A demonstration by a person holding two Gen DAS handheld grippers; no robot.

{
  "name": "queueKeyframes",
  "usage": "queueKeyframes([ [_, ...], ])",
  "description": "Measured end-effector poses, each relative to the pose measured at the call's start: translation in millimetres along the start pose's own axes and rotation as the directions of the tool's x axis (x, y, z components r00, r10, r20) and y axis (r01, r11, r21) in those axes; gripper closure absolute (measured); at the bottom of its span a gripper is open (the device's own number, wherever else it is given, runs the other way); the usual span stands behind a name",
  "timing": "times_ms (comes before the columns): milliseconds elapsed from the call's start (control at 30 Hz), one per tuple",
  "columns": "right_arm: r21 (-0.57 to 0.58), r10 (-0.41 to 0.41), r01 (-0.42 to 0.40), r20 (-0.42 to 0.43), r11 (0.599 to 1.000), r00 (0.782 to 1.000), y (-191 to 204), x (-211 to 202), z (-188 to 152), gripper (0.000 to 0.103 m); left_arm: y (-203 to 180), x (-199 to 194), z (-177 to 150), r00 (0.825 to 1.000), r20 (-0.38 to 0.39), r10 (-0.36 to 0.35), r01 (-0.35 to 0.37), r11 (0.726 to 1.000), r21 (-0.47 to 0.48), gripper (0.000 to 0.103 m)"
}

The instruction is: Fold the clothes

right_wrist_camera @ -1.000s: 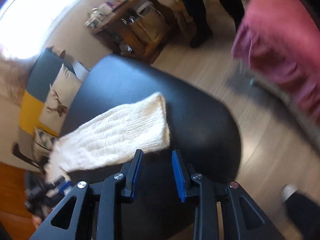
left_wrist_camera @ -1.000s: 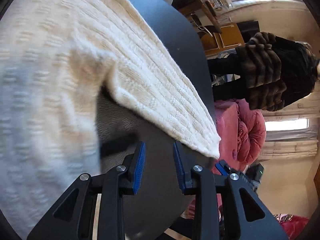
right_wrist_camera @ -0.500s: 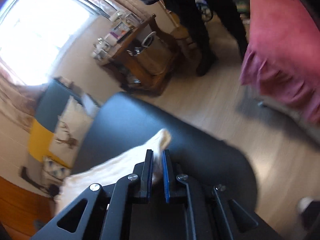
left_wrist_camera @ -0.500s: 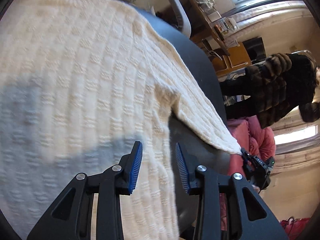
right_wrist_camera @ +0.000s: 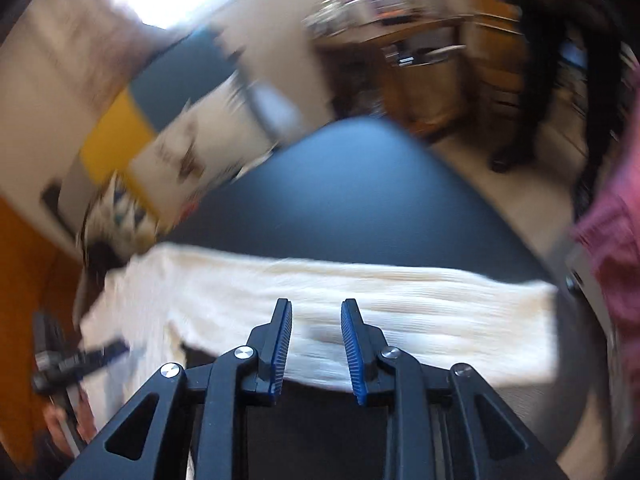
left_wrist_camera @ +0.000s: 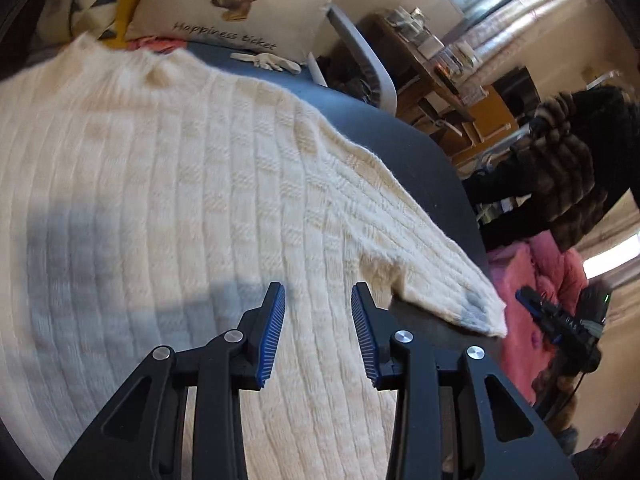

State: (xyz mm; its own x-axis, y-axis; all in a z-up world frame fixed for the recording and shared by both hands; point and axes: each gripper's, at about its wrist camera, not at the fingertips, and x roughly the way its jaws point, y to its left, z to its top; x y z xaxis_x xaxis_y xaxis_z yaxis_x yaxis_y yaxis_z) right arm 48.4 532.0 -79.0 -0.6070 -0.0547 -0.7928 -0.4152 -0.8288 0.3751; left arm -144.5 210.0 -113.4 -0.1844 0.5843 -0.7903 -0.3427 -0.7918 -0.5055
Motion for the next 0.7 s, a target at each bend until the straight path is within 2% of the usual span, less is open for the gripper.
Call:
queueKeyframes([
  [33,-0.055,-0.016,0.013,-0.041,0.998,0.999,18.3,19.4,3.6,0.077,-0.2,5.0,2.4,1.0,-0.01,0.008,-0.008,1.0,0.022,0.066],
  [67,-0.101,-0.075,0.067,-0.081,0.993,0.994,28.5,39.1,5.2,0.078,-0.7,11.8,2.1,0.999,-0.026,0.022,-0.021,0.999,0.042,0.066],
  [167,-0.199,-0.232,0.198,-0.169,0.96,0.958,43.1,93.1,10.4,0.083,-1.2,29.7,-2.3,0.996,-0.061,0.06,-0.053,0.993,0.104,0.066],
  [267,-0.246,-0.319,0.287,-0.099,0.926,0.943,42.8,104.2,22.5,0.083,1.8,35.2,-10.0,0.996,-0.061,0.065,-0.054,0.986,0.159,0.066],
  [333,-0.254,-0.348,0.316,-0.092,0.914,0.933,44.2,106.7,29.5,0.083,2.9,33.4,-10.4,0.996,-0.069,0.057,-0.044,0.985,0.168,0.066],
  [367,-0.25,-0.353,0.321,-0.095,0.914,0.931,45.6,106.5,33.0,0.083,5.5,29.0,-6.2,0.998,-0.064,0.026,-0.016,0.989,0.147,0.066],
  [400,-0.235,-0.333,0.305,-0.094,0.923,0.938,49.5,102.3,36.6,0.082,8.6,23.8,-1.1,0.998,-0.057,-0.01,0.017,0.993,0.12,0.066],
  [467,-0.181,-0.183,0.166,-0.078,0.969,0.98,60.9,88.9,41.9,0.078,13.2,12.1,13.9,1.0,-0.008,-0.03,0.031,0.995,0.094,0.065],
  [533,-0.177,-0.053,0.036,-0.09,0.984,0.995,75.9,87.0,47.0,0.078,16.3,9.3,34.6,0.999,0.017,-0.046,0.045,0.996,0.079,0.065],
  [567,-0.18,0.013,-0.032,-0.105,0.983,0.994,87.1,89.7,49.5,0.078,18.0,8.9,44.5,0.998,0.021,-0.052,0.05,0.996,0.067,0.065],
  [633,-0.156,0.136,-0.16,-0.156,0.975,0.978,106.9,103.5,53.0,0.078,19.4,12.3,64.6,0.998,0.038,-0.046,0.044,0.998,0.053,0.065],
  [667,-0.149,0.17,-0.197,-0.173,0.969,0.97,115.9,111.1,54.1,0.078,19.4,14.2,73.4,0.998,0.052,-0.039,0.036,0.998,0.05,0.065],
  [700,-0.159,0.167,-0.197,-0.182,0.967,0.969,122.8,120.3,52.7,0.078,19.2,18.4,82.9,0.998,0.058,-0.029,0.025,0.998,0.053,0.065],
])
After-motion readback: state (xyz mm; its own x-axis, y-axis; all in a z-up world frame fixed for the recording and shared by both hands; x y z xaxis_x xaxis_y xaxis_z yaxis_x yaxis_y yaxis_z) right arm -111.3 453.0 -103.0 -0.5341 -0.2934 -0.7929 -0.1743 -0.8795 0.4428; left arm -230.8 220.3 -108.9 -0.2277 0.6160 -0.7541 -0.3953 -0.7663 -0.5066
